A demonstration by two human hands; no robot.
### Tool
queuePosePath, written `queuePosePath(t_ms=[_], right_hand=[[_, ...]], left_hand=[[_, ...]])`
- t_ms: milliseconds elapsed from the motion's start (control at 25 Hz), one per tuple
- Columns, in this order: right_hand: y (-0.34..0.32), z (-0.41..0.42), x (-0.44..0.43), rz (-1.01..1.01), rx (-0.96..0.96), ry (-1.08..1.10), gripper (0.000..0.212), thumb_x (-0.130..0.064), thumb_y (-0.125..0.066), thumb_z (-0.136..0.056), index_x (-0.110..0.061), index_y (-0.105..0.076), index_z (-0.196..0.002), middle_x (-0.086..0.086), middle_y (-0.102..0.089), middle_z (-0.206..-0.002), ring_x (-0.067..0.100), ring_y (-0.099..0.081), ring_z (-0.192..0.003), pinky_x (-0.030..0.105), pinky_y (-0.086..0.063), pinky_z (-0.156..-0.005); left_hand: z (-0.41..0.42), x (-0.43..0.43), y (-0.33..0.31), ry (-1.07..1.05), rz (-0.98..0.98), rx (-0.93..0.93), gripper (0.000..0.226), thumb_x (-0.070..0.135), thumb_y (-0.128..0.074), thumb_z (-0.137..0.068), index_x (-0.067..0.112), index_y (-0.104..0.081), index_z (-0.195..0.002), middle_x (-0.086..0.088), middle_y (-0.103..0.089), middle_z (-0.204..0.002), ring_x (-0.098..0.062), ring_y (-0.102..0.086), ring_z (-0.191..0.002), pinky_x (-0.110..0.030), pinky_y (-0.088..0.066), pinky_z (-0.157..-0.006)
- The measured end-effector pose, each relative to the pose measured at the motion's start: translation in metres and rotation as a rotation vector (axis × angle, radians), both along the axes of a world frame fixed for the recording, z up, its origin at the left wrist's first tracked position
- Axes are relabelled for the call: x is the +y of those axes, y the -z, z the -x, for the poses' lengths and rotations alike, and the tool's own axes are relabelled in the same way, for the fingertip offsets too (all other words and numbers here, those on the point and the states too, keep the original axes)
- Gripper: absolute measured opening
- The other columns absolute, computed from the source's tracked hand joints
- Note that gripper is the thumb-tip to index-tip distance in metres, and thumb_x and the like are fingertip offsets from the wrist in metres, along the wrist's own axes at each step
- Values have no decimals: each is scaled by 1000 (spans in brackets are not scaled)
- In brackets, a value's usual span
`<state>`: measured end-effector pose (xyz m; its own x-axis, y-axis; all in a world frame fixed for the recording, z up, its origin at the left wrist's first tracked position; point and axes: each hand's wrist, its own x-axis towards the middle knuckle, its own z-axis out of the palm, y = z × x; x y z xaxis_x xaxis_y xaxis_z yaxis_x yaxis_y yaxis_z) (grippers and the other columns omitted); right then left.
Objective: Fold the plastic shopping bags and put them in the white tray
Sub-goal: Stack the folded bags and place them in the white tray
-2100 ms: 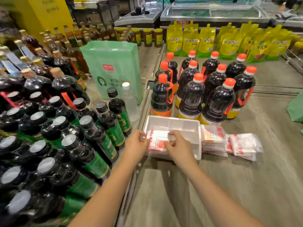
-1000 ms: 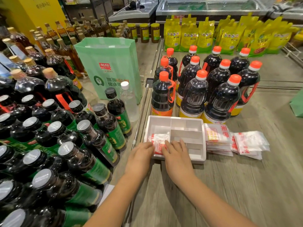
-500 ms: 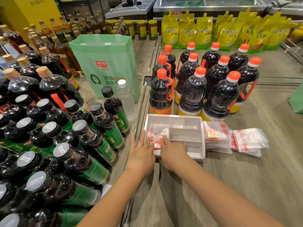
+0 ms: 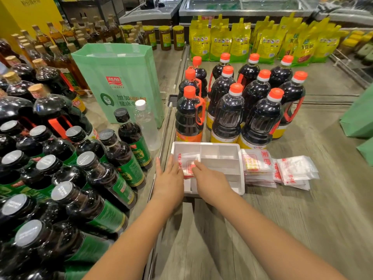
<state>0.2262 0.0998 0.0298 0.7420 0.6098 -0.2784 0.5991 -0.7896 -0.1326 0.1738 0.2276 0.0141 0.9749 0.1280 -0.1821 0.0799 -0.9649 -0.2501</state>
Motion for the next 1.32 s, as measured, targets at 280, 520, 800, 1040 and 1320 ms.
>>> queuePosePath(t_ms=[280,520,800,1040,1320], right_hand=[[-1,-8,-139,-549,-184,445,32,-18,-51,-94,-23,-62,-125,-2,-59,-124,23,-59,-109,41,-51,-84],[5,-56,-274,-614,-290,747,18,-35,-59,-92,-28,-67,-107,-6,-62,-106,23,-64,-89,40,-53,-76],[28,-108,-319,-615,44,764,26,-44,-68,-87,-22,-69,-101,-3,-70,-94,19,-64,-91,35,-53,-78],[48,-116,-328,-740,195,769,15,-28,-70,-88,-14,-73,-94,0,-73,-86,17,-66,-80,22,-45,-64],[30,-89,-331,-926,235,673,16,-26,-62,-96,-23,-73,-86,-14,-69,-72,-4,-59,-65,14,-40,-57]], left_hand=[[-31,-88,-25,138,689,-427,32,16,-55,-95,15,-64,-126,-4,-62,-122,-26,-51,-117,-39,-42,-98],[-72,-213,-14,96,966,-304,25,23,-55,-97,14,-64,-118,-8,-63,-109,-27,-62,-99,-41,-49,-87],[-102,-301,-1,-119,754,-151,28,21,-42,-103,11,-55,-126,-19,-58,-115,-38,-59,-104,-42,-47,-82],[-112,-317,14,-419,1108,-281,24,15,-62,-93,14,-47,-112,-10,-62,-107,-30,-61,-99,-38,-48,-84],[-98,-304,6,-438,1364,-320,20,13,-65,-92,16,-57,-110,11,-64,-88,-4,-62,-77,-22,-50,-72]])
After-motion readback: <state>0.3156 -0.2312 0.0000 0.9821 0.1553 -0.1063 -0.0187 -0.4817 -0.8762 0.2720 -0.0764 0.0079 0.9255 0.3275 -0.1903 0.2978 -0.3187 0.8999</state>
